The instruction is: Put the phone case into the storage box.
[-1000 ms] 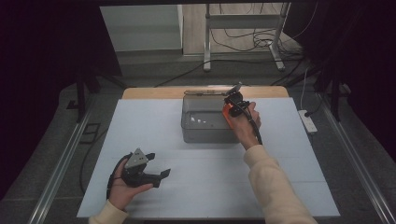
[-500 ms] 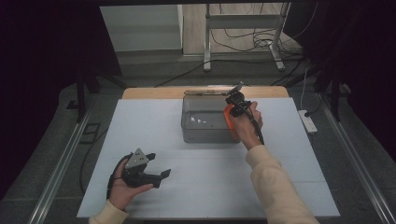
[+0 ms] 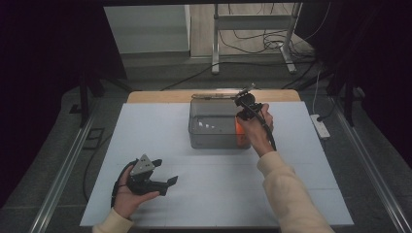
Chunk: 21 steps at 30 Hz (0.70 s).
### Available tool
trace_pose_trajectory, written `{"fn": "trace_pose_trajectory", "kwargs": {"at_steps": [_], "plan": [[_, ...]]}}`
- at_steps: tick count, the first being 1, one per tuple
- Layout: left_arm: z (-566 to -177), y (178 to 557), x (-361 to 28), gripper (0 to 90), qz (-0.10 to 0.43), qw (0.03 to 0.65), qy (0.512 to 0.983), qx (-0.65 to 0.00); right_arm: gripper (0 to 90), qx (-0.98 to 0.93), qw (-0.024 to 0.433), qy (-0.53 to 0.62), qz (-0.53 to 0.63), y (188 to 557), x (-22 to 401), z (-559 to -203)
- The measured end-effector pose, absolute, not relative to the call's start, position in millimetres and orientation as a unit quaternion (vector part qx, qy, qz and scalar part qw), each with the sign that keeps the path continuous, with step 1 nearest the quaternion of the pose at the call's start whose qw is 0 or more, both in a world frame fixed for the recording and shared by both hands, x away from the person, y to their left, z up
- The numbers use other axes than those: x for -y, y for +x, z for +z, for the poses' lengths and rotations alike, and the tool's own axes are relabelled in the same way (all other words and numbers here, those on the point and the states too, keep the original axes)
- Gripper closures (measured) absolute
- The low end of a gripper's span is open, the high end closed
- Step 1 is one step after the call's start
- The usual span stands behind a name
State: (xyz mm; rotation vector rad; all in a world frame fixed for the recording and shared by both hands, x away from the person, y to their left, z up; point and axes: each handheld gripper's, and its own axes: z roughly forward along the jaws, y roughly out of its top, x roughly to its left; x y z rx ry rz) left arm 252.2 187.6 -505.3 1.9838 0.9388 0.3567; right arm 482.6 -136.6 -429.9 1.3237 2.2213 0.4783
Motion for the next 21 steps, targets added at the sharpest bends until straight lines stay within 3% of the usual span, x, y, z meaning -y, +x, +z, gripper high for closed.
{"fn": "trace_pose_trajectory", "kwargs": {"at_steps": [21], "plan": [[-506, 254, -188, 12.7, 0.143, 0.443, 0.800, -0.378, 41.2, -0.816, 0.192, 0.470, 0.275, 467, 146, -413]]}}
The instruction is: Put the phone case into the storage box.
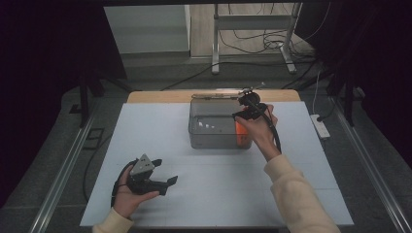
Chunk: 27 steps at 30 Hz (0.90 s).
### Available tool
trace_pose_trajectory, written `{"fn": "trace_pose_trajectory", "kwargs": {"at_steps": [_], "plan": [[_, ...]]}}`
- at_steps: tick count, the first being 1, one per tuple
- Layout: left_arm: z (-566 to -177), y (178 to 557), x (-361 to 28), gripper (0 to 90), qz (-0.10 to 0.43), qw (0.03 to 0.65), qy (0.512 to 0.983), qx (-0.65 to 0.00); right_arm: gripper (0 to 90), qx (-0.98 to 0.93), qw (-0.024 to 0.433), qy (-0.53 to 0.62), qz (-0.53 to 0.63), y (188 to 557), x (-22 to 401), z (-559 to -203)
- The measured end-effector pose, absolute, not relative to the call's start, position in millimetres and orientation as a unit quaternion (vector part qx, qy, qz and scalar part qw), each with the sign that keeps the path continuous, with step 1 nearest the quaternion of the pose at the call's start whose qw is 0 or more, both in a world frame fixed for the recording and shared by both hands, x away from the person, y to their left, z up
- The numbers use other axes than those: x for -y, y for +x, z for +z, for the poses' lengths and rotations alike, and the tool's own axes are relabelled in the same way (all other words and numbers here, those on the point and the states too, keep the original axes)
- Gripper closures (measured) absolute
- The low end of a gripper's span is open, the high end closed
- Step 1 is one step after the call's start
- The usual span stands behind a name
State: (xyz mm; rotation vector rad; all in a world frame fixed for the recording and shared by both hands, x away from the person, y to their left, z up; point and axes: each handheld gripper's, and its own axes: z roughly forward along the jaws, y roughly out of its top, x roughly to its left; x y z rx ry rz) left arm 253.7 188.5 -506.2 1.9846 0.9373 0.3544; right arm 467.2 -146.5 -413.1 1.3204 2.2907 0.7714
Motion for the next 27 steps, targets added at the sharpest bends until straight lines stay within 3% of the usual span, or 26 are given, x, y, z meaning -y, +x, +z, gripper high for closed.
{"fn": "trace_pose_trajectory", "kwargs": {"at_steps": [13, 22, 27], "plan": [[-507, 257, -192, 12.7, 0.138, 0.445, 0.797, -0.383, 37.4, -0.821, 0.161, 0.435, 0.334, 454, 159, -409], [-507, 255, -193, 12.7, 0.141, 0.445, 0.796, -0.384, 34.2, -0.824, 0.162, 0.378, 0.389, 426, 172, -406], [-508, 256, -193, 12.6, 0.141, 0.445, 0.796, -0.386, 33.0, -0.819, 0.190, 0.340, 0.421, 403, 183, -406]]}}
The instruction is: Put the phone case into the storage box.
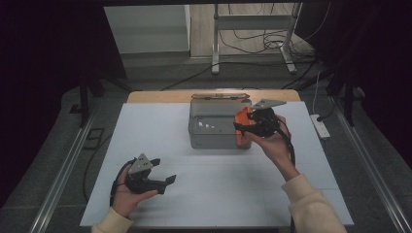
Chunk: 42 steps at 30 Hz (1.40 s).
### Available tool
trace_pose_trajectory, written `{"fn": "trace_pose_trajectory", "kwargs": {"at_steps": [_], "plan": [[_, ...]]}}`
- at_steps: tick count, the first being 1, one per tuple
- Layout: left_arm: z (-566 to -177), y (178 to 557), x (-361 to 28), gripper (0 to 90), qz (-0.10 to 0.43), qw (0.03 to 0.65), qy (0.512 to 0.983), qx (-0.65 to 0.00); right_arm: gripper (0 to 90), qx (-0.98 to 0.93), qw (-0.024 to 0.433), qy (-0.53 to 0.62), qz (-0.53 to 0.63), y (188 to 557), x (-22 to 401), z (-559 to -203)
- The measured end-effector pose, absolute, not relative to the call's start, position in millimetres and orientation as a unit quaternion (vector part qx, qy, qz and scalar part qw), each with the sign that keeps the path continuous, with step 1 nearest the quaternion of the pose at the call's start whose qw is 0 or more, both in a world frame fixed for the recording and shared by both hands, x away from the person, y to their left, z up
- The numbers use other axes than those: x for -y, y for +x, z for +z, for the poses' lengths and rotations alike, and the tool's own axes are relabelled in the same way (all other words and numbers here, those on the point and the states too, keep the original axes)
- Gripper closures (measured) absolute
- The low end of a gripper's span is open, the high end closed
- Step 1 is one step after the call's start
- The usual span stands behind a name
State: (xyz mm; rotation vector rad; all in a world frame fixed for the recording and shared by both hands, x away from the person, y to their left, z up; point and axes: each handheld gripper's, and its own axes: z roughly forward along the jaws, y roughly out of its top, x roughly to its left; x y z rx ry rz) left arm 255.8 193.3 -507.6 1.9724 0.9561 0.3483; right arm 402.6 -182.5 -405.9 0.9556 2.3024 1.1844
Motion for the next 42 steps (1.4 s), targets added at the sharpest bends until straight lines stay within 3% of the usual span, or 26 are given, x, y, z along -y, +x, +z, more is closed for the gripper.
{"fn": "trace_pose_trajectory", "kwargs": {"at_steps": [13, 26, 42], "plan": [[-510, 256, -194, 12.5, 0.134, 0.445, 0.797, -0.387, 28.1, -0.808, 0.174, 0.299, 0.478, 354, 220, -421], [-512, 256, -195, 12.5, 0.134, 0.441, 0.797, -0.391, 26.3, -0.818, 0.170, 0.304, 0.459, 304, 268, -464], [-516, 256, -198, 12.5, 0.135, 0.436, 0.799, -0.393, 24.7, -0.805, 0.141, 0.339, 0.466, 309, 299, -501]]}}
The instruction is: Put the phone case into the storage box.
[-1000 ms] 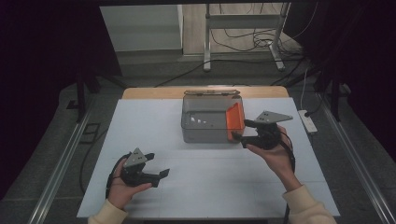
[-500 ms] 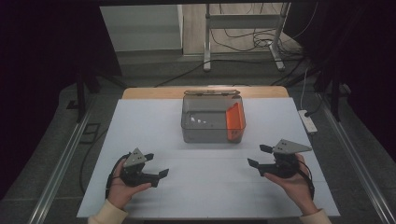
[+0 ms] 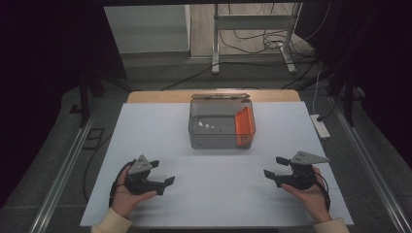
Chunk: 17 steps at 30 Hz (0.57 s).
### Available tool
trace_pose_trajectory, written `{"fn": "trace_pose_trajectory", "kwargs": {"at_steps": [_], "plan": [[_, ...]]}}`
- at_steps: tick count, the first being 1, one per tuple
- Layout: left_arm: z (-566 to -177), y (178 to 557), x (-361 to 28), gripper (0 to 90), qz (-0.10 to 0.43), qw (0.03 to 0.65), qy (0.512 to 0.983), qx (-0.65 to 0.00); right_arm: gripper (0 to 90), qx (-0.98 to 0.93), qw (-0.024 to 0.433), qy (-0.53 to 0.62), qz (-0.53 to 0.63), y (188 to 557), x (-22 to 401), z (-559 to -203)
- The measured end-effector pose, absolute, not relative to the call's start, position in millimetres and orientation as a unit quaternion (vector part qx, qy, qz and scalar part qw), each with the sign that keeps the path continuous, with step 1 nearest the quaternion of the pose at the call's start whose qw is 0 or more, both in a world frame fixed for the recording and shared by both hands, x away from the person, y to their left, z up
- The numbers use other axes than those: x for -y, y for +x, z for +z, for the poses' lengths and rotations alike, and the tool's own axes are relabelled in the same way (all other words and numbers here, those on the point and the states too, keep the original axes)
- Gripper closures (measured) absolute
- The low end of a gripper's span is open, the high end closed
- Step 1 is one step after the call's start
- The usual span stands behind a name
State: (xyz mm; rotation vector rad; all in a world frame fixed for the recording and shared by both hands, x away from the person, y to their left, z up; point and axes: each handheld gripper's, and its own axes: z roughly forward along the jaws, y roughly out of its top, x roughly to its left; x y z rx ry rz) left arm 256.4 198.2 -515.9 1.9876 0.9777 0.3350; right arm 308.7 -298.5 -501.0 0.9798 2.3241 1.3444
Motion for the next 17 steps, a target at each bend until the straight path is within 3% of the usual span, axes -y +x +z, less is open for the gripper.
{"fn": "trace_pose_trajectory", "kwargs": {"at_steps": [17], "plan": [[-517.6, 259.1, -197.4, 12.5, 0.129, 0.436, 0.799, -0.393, 24.7, -0.815, 0.147, 0.327, 0.455, 309.9, 295.8, -504.6]]}}
